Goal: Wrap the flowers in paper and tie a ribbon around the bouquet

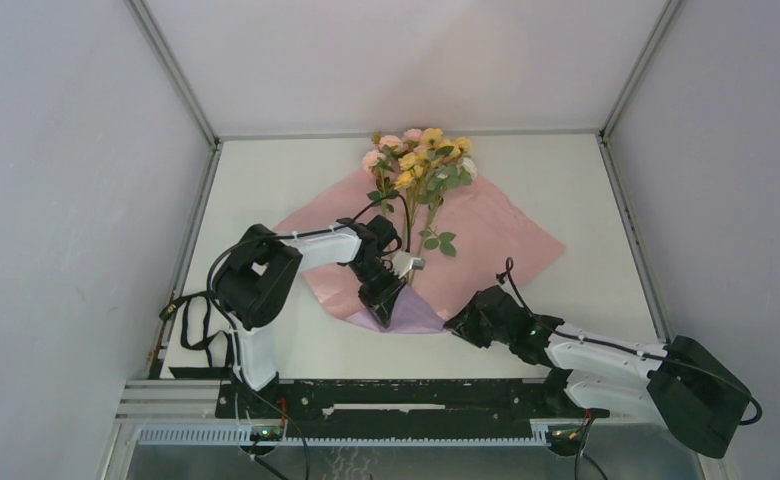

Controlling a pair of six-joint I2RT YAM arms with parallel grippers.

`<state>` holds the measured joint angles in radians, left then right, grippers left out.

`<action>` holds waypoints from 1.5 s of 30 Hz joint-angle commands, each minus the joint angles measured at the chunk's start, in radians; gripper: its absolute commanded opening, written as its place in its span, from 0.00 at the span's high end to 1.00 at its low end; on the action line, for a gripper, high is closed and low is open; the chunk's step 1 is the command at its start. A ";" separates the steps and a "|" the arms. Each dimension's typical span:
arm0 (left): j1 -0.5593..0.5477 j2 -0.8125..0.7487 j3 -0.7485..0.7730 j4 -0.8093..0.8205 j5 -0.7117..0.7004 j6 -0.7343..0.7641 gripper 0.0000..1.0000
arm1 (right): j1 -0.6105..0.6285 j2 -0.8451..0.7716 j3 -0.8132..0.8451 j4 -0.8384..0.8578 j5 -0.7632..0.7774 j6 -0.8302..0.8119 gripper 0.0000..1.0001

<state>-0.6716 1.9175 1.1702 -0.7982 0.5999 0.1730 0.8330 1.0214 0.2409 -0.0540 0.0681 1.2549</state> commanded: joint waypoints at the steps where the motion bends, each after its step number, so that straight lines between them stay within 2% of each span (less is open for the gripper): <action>1: 0.006 -0.032 -0.025 0.023 -0.051 0.006 0.80 | -0.001 0.004 -0.006 -0.072 0.091 -0.036 0.65; 7: 0.007 -0.037 -0.023 0.024 -0.062 0.006 0.80 | 0.003 -0.049 -0.004 -0.116 0.122 -0.057 0.89; 15: 0.007 -0.070 0.000 0.019 -0.083 0.018 0.77 | 0.047 -0.063 0.070 -0.188 0.197 -0.148 1.00; 25: -0.029 -0.181 0.096 -0.028 -0.025 0.086 0.64 | 0.056 -0.063 0.137 -0.208 0.218 -0.223 1.00; 32: -0.071 -0.077 0.168 -0.018 0.014 0.056 0.63 | 0.065 -0.076 0.164 -0.235 0.243 -0.238 1.00; 36: -0.071 -0.009 0.195 0.028 -0.057 0.019 0.63 | 0.076 -0.109 0.164 -0.253 0.255 -0.225 1.00; 38: -0.071 0.010 0.199 0.042 -0.086 0.014 0.63 | 0.087 -0.113 0.164 -0.256 0.260 -0.209 0.93; 41: -0.072 0.028 0.193 0.060 -0.115 0.010 0.63 | 0.109 -0.090 0.157 -0.239 0.245 -0.167 0.70; 45: -0.071 0.056 0.183 0.068 -0.138 0.007 0.63 | 0.134 -0.054 0.157 -0.249 0.228 -0.094 0.56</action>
<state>-0.7448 1.9629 1.3262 -0.7631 0.4953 0.1982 0.9398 0.9440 0.3679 -0.3096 0.2958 1.0836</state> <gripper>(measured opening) 0.370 0.391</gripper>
